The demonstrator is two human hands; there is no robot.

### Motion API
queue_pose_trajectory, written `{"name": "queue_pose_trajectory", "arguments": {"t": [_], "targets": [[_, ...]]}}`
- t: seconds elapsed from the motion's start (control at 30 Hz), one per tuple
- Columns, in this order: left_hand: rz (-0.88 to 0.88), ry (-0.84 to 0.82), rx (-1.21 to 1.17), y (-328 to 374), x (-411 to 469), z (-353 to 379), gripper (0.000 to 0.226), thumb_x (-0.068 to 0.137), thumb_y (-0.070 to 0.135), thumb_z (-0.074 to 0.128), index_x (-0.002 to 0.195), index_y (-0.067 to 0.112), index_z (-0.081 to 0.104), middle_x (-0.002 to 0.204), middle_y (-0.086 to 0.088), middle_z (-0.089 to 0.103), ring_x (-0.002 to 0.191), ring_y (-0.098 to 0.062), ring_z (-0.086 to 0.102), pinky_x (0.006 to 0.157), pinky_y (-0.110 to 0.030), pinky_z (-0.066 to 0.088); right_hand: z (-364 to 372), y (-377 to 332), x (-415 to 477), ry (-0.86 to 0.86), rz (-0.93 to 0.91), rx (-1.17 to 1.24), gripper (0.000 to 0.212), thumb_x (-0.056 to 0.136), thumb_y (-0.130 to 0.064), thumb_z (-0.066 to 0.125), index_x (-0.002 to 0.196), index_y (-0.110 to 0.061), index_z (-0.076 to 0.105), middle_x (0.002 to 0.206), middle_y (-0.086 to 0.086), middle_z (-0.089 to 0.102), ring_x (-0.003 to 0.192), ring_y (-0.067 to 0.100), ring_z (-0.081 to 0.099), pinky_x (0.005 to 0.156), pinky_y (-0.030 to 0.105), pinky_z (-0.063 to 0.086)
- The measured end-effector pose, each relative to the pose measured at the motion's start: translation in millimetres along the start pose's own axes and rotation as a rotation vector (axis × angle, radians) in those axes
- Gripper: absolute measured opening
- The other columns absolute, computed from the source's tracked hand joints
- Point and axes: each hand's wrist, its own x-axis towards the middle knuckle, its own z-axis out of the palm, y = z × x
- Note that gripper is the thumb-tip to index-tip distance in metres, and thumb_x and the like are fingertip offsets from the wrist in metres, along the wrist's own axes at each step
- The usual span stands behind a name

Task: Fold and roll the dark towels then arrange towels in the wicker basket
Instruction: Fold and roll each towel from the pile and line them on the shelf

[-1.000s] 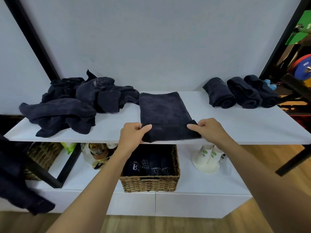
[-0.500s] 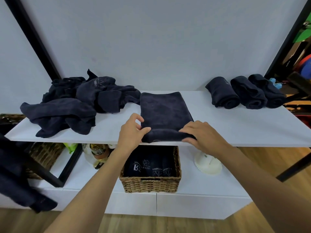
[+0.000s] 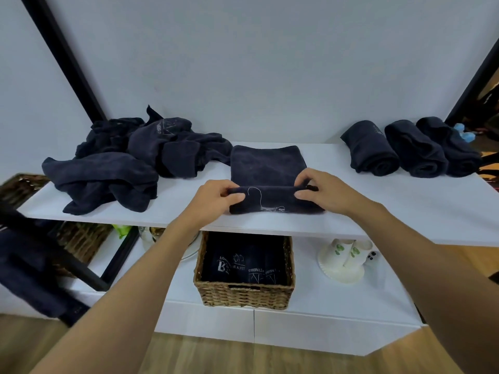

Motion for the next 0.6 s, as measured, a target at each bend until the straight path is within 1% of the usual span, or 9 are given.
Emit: {"name": "queue_pose_trajectory", "arguments": {"t": [0.1,0.17,0.2,0.27,0.33,0.4,0.47,0.53,0.6], "targets": [[-0.098,0.005,-0.128,-2.5,8.8,0.3,0.006,0.091,0.027,0.066,0.093,0.023,0.07,0.089,-0.006,0.073,0.079,-0.02,0.065,0.073,-0.034,0.051,6.9,6.5,1.2,0.215,-0.197,-0.362,0.007,0.091,-0.025,0.064,0.097,-0.028,0.066,0.104,-0.007,0.058,0.094,0.015,0.054,0.083,0.03,0.042],[-0.138,0.032,-0.129,-3.6,14.7,1.8,0.007,0.09,0.031,0.066,0.092,0.025,0.067,0.082,-0.009,0.07,0.072,-0.021,0.059,0.072,-0.036,0.05,11.4,10.2,-4.5,0.338,-0.368,-0.57,0.011,0.092,-0.024,0.063,0.096,-0.025,0.073,0.105,-0.004,0.059,0.092,0.019,0.053,0.08,0.032,0.036],[-0.152,0.038,-0.111,-3.4,17.2,2.8,0.007,0.09,0.031,0.066,0.093,0.024,0.065,0.076,-0.008,0.066,0.068,-0.02,0.055,0.069,-0.034,0.048,13.1,12.4,-8.0,0.353,-0.424,-0.62,0.014,0.092,-0.028,0.062,0.096,-0.023,0.075,0.104,-0.004,0.061,0.091,0.02,0.053,0.078,0.032,0.034],[-0.153,0.05,-0.044,-2.1,21.0,5.1,0.009,0.09,0.029,0.066,0.095,0.022,0.062,0.074,-0.006,0.062,0.064,-0.019,0.053,0.064,-0.027,0.046,14.8,17.8,-13.1,0.287,-0.443,-0.673,0.03,0.088,-0.044,0.062,0.102,-0.02,0.074,0.106,-0.004,0.063,0.095,0.022,0.056,0.078,0.034,0.037],[-0.037,0.12,0.093,-2.7,21.9,8.2,0.008,0.091,0.025,0.066,0.096,0.02,0.061,0.086,-0.003,0.061,0.069,-0.019,0.058,0.063,-0.025,0.047,13.2,22.7,-12.8,0.214,-0.407,-0.724,0.038,0.084,-0.047,0.067,0.11,-0.019,0.072,0.114,-0.003,0.063,0.105,0.023,0.056,0.084,0.037,0.039],[0.263,0.216,0.332,-5.7,20.6,9.3,0.004,0.09,0.019,0.066,0.094,0.021,0.065,0.096,0.002,0.061,0.081,-0.019,0.058,0.074,-0.029,0.049,10.2,21.5,-8.7,0.199,-0.387,-0.728,0.033,0.087,-0.04,0.068,0.112,-0.019,0.071,0.121,-0.004,0.061,0.112,0.023,0.052,0.087,0.035,0.035],[0.513,0.196,0.565,-14.0,18.2,8.5,0.014,0.088,0.03,0.069,0.099,0.02,0.069,0.1,0.004,0.065,0.091,-0.02,0.056,0.084,-0.037,0.049,8.6,17.0,-2.6,0.182,-0.371,-0.698,0.028,0.092,-0.035,0.062,0.114,-0.019,0.069,0.125,-0.006,0.057,0.116,0.02,0.047,0.089,0.031,0.028],[0.541,0.127,0.753,-21.5,16.6,7.3,0.045,0.081,0.05,0.071,0.112,0.018,0.068,0.107,0.003,0.067,0.1,-0.021,0.055,0.091,-0.036,0.045,5.5,11.5,4.4,0.116,-0.308,-0.602,0.025,0.096,-0.033,0.056,0.115,-0.02,0.065,0.122,-0.009,0.057,0.114,0.017,0.045,0.089,0.03,0.027],[0.497,0.097,0.767,-23.7,18.9,6.4,0.051,0.081,0.048,0.071,0.12,0.017,0.064,0.111,0.002,0.067,0.107,-0.021,0.052,0.093,-0.033,0.041,0.0,6.7,11.4,-0.002,-0.186,-0.437,0.021,0.097,-0.03,0.055,0.113,-0.02,0.064,0.113,-0.005,0.062,0.105,0.019,0.05,0.088,0.032,0.034]]}}
